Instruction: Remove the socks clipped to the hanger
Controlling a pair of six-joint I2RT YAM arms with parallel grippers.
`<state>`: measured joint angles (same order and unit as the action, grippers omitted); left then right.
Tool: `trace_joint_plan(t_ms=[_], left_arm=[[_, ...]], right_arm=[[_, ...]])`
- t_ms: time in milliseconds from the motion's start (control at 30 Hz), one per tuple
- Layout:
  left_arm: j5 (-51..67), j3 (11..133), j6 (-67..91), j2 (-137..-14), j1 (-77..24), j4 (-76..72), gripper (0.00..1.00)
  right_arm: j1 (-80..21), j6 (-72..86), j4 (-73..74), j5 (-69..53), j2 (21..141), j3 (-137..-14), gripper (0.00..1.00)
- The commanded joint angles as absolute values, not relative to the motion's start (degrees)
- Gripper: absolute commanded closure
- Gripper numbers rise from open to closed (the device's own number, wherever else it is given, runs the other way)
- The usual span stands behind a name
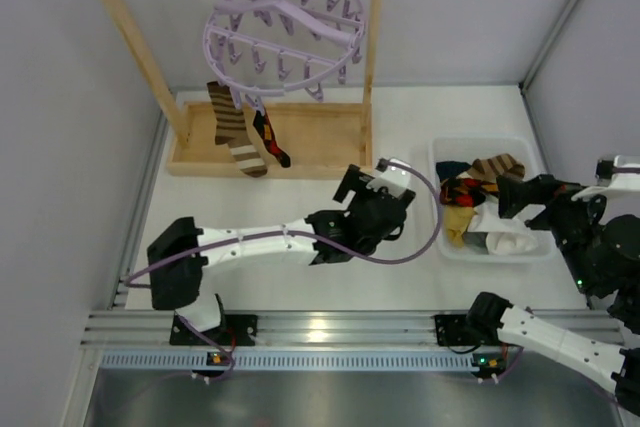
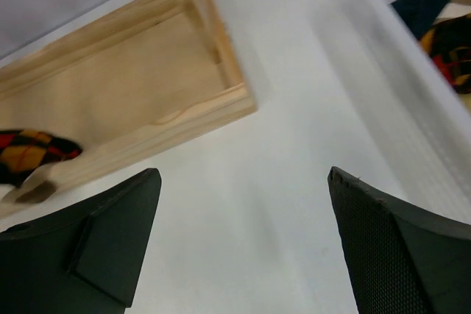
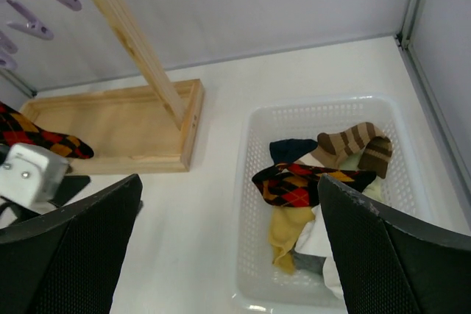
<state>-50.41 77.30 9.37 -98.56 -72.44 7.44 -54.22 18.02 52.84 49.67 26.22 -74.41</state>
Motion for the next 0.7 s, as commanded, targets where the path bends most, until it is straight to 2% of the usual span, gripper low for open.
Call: trace_joint_plan(t_ms=[0,133,300,433,667], left_arm=[[-61.0,67.8,15.5,-86.9,-70.9,6.4,0.01],[-66.0,57.9,20.9,-77.5,-67.8,8.3,0.01],[-59.8,50.4,26.4,-69.9,-59.4,9.8,0.01],[-50.5,49.0,30.0,-69.2,-48.3,9.1,0.01],[-42.0,47.7,23.9,-72.9,-39.4,-4.5,0.01]], right_arm=[[-54.5,17.4,46.3,46.3,28.3,-71.9,0.0],[-54.4,17.4,43.3,44.0,30.5,-69.2,0.01],[-54.5,17.0,38.8,39.8,33.0,-66.3,0.01],[-54.4,16.4,35.7,36.4,36.0,-65.0,0.01],[-54.4,15.8,33.5,31.6,38.9,-64.5,0.01]])
